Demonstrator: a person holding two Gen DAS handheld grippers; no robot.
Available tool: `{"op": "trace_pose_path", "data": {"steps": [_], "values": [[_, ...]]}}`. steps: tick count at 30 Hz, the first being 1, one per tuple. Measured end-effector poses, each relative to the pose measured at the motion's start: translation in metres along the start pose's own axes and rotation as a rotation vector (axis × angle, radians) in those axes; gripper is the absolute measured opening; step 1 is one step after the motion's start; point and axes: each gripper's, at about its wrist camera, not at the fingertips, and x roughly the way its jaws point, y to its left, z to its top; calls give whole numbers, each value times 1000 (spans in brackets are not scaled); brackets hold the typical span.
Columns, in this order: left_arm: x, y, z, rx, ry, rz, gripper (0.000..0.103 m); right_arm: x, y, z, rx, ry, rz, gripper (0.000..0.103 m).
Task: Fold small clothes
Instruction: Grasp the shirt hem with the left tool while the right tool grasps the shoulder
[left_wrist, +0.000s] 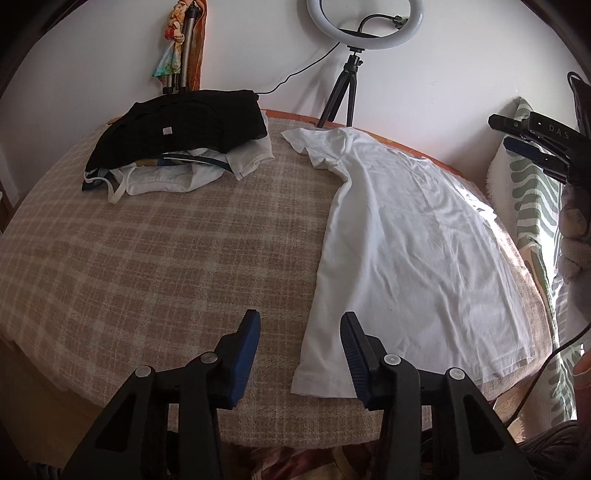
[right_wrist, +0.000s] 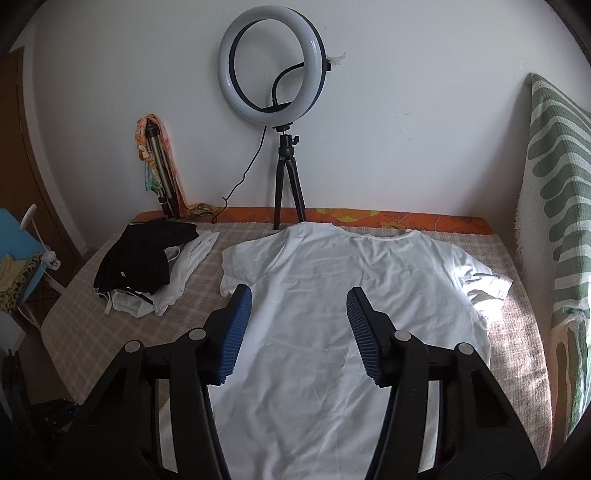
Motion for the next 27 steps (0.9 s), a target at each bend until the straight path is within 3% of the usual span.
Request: {"op": "trace_pose_path", "data": {"steps": [4, 13, 22, 27], "values": [[6, 3, -13, -20, 27, -42, 37, 39, 22, 25, -12, 92, 117, 54], [21, 9, -19, -24, 61, -118, 34, 137, 48, 63, 53, 253, 232, 54], [40, 11, -25, -20, 77, -133, 31, 198, 61, 68, 26, 311, 201, 54], [44, 12, -25, -21, 68, -157, 20, 223, 73, 68, -17, 340, 186, 54]]}}
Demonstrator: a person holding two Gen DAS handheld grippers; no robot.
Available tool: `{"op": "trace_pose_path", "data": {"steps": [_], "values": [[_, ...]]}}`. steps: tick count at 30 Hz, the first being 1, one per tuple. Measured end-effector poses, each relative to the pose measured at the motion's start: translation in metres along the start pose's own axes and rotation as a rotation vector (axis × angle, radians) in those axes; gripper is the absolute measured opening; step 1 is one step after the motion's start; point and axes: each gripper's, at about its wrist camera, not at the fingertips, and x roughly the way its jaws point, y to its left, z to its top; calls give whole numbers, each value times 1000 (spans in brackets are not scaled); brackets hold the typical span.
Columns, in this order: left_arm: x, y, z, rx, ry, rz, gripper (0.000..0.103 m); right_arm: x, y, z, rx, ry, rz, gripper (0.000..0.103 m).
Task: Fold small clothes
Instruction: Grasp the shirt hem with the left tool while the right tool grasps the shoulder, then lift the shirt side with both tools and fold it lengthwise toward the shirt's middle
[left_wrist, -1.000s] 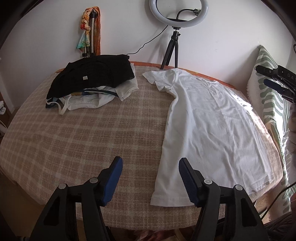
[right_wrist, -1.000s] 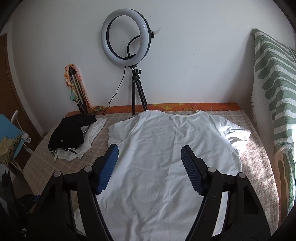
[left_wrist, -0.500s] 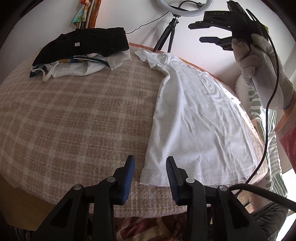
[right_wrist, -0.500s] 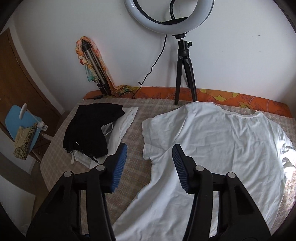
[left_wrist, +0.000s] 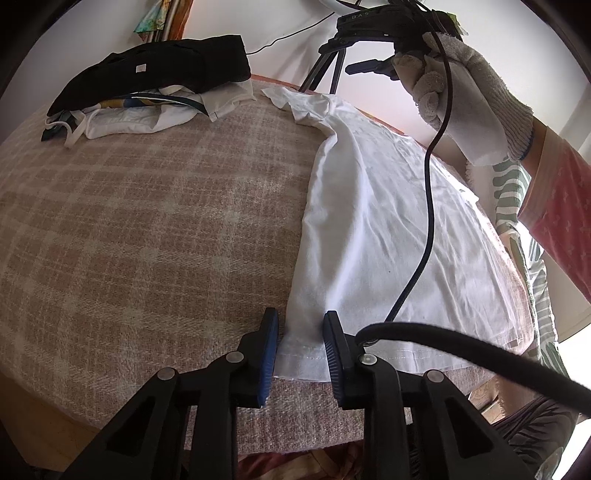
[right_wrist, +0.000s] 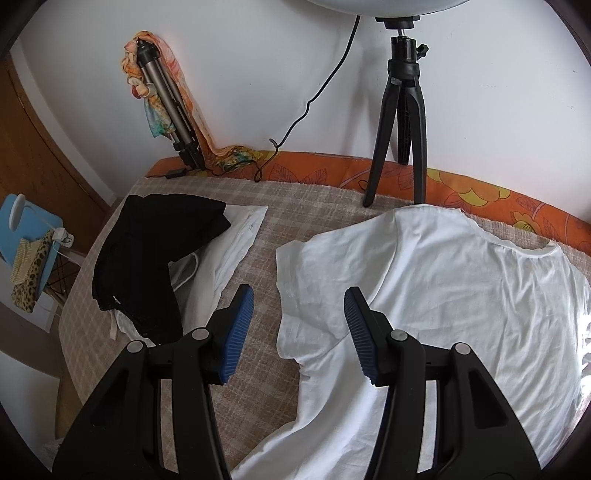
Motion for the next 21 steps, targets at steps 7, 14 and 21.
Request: {"op": "trace_pose_path", "data": {"steps": [7, 14, 21], "values": [[0, 6, 2, -53, -3, -96, 1, 32, -1, 22, -10, 27, -30, 54], [-4, 10, 4, -70, -13, -115, 0, 81, 11, 40, -15, 102, -9, 54], [-4, 16, 3, -86, -10, -127, 0, 131, 40, 38, -148, 206, -126, 54]]}}
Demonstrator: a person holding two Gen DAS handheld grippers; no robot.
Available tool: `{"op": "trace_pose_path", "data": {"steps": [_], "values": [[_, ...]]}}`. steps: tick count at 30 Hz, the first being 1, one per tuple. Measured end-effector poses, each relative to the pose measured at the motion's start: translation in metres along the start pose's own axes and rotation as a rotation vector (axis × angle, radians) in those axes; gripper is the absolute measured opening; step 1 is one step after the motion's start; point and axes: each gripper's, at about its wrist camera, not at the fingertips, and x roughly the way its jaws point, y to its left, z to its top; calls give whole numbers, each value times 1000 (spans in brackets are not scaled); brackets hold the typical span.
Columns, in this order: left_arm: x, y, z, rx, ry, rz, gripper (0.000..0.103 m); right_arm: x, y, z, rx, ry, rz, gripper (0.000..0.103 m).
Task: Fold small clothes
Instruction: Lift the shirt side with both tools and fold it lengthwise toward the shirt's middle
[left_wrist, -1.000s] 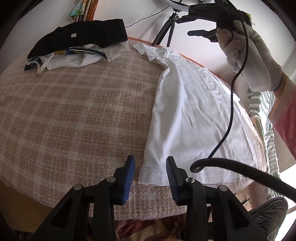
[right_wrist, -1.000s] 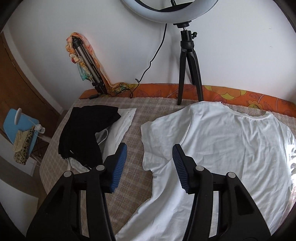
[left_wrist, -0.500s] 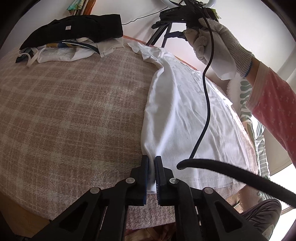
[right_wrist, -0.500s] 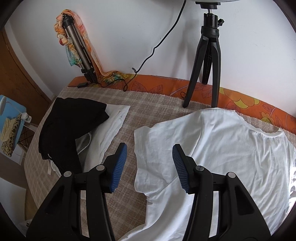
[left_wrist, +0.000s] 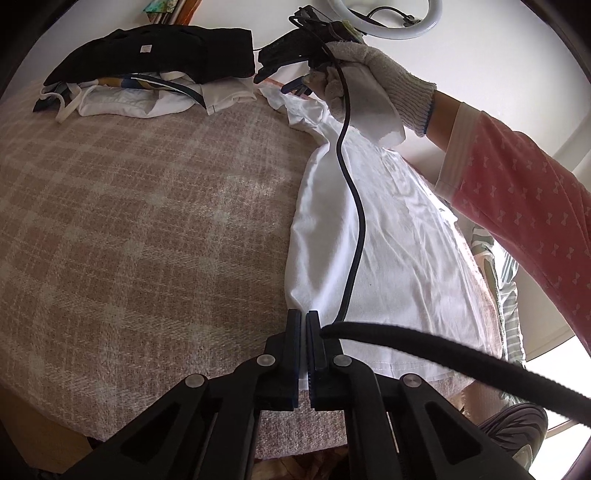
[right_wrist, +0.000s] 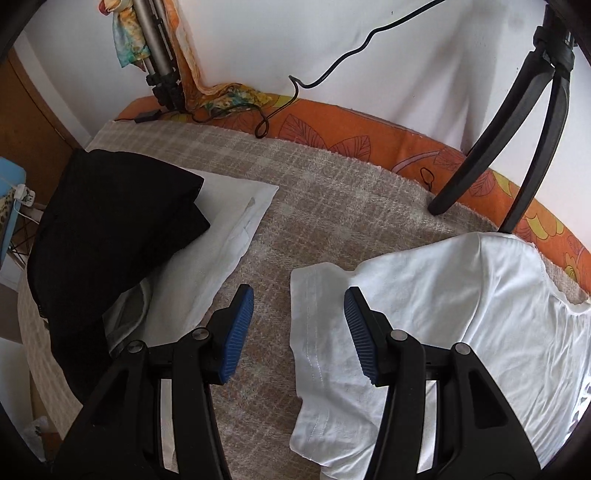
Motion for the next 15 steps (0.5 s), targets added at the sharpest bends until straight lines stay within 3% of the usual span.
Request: {"op": "trace_pose_path", "data": {"steps": [4, 7, 8, 10, 15], "values": [[-1, 2, -2, -4, 1, -6, 0, 18, 5, -1, -81, 47, -128, 53], [-2, 4, -2, -10, 1, -16, 0, 21, 0, -1, -87, 46, -120, 30], [-3, 4, -2, -13, -1, -21, 0, 20, 0, -1, -86, 41, -123, 14], [-6, 4, -1, -22, -9, -33, 0, 19, -1, 2, -82, 31, -143, 7], [-24, 1, 1, -4, -63, -53, 0, -14, -31, 12, 77, -82, 12, 6]]}}
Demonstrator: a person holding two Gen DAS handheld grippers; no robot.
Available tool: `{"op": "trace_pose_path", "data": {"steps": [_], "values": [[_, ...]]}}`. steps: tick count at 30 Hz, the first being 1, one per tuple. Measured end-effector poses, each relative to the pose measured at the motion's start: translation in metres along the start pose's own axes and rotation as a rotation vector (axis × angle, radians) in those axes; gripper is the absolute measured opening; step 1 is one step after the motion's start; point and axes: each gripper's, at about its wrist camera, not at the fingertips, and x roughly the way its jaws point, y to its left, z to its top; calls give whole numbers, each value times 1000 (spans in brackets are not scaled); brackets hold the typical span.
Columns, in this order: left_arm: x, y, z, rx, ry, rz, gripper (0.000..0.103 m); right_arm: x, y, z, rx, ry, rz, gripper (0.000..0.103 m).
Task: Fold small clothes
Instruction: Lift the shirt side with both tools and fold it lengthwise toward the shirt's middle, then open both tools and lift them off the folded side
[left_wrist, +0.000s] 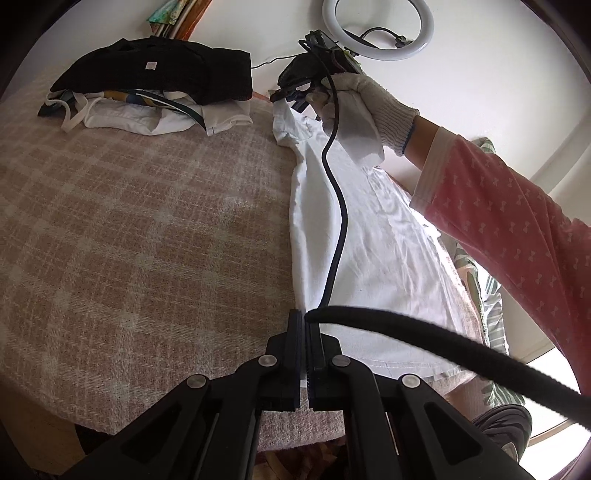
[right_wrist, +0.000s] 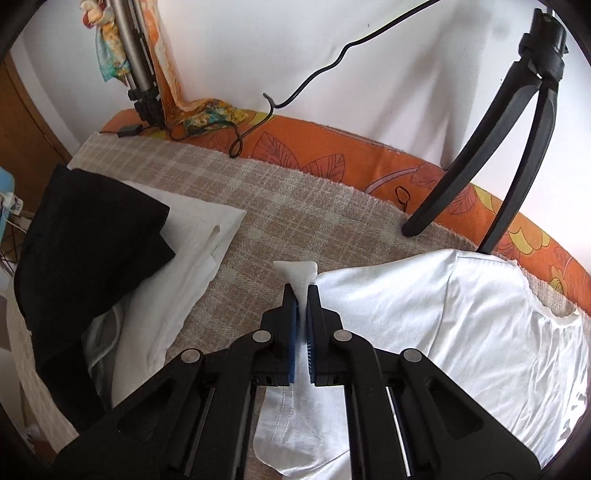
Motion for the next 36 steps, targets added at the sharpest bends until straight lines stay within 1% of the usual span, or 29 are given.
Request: {"op": "trace_pose_path", "data": {"steps": [2, 4, 7, 10, 14, 18, 23, 30, 33, 36], "values": [[1, -2, 0, 11, -1, 4, 0, -9, -21, 2, 94, -36, 57, 5], [4, -4, -1, 15, 5, 5, 0, -7, -33, -1, 139, -34, 74, 5], [8, -12, -1, 35, 12, 2, 0, -10, -38, -7, 143, -40, 81, 5], [7, -21, -1, 58, 7, 1, 0, -19, -45, -7, 170, -67, 134, 5], [9, -34, 3, 89, -1, 1, 0, -34, -55, -10, 183, -103, 159, 5], [12, -52, 4, 127, 3, -10, 0, -52, -69, -14, 199, -140, 187, 5], [20, -76, -1, 187, 28, -37, 0, -72, -98, -24, 232, -186, 213, 5], [44, -115, -10, 268, 84, -68, 0, -89, -143, -41, 261, -221, 200, 5], [60, -132, -16, 292, 113, -82, 0, -90, -170, -52, 292, -214, 172, 5], [75, -146, -22, 329, 140, -80, 0, -83, -197, -64, 331, -188, 146, 6]]}}
